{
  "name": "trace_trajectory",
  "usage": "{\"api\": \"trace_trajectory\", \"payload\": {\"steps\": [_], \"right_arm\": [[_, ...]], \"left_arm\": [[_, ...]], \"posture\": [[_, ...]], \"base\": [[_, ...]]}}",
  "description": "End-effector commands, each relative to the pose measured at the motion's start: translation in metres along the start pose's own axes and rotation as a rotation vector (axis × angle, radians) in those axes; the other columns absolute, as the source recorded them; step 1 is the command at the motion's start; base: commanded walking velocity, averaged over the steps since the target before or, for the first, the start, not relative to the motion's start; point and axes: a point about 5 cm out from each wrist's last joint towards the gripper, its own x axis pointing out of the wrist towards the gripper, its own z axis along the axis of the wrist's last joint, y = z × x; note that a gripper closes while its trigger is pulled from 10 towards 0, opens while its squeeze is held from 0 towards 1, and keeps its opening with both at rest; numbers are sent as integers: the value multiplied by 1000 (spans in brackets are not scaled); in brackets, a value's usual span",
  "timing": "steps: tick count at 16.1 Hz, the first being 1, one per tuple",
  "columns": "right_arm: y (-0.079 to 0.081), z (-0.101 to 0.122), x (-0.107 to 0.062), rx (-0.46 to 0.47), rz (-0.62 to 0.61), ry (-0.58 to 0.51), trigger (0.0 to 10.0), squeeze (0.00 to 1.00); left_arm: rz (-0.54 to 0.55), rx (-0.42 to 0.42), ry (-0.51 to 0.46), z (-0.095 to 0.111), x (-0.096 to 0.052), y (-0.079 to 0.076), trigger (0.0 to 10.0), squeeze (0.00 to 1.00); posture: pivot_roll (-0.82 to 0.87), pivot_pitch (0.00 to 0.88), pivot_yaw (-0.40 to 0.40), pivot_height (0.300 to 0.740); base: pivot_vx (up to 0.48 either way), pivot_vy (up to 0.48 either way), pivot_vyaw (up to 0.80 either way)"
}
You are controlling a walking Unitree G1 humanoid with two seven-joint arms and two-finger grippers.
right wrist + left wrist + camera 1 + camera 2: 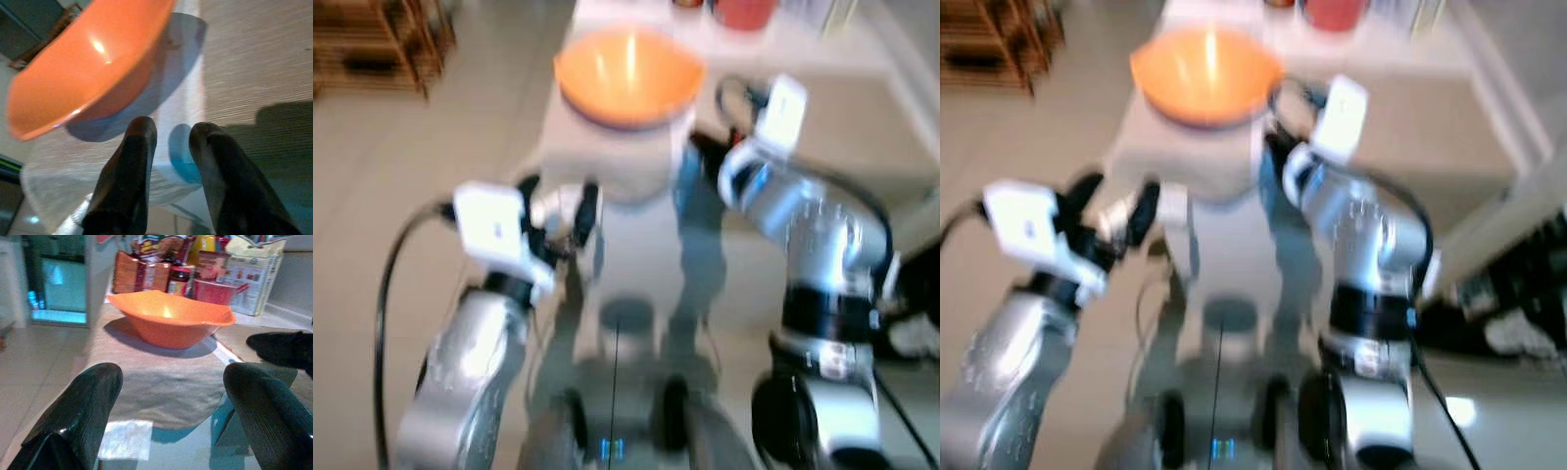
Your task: Setting the table
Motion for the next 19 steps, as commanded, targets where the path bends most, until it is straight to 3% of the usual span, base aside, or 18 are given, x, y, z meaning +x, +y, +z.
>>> {"api": "trace_trajectory", "payload": {"steps": [1,5,6,7,9,13,15,19], "right_arm": [[4,13,-2,16,26,-59,0,0],[10,23,-7,43,101,-161,0,0],[12,27,-13,26,171,-196,6471,0],[8,30,-23,-5,209,-216,10000,1000],[-7,32,-38,-2,236,-241,10000,1000],[-4,52,-60,56,453,-351,10000,1000],[-4,60,-55,61,434,-370,10000,1000],[10,62,-17,92,329,-356,10000,1000]], "left_arm": [[4,-8,10,3,-5,-3,10000,0],[22,-9,30,5,-12,-5,10000,0],[23,-9,34,5,-12,-6,10000,0],[25,-10,37,5,-13,-6,10000,0],[26,-13,40,4,-12,-6,10000,0],[23,-7,35,3,-10,-5,10000,0],[23,-6,29,4,-7,-4,10000,0],[18,2,6,6,-1,-4,10000,0]], "posture": [[-65,374,-30,740],[-51,384,-33,740],[-48,382,-35,740],[-51,382,-35,740],[-53,368,-33,740],[-51,334,-33,740],[-53,322,-33,740],[-46,292,-34,740]], "base": [[0,0,0],[0,0,0],[0,0,0],[0,0,0],[0,0,0],[0,0,0],[0,0,0],[0,0,0]]}}
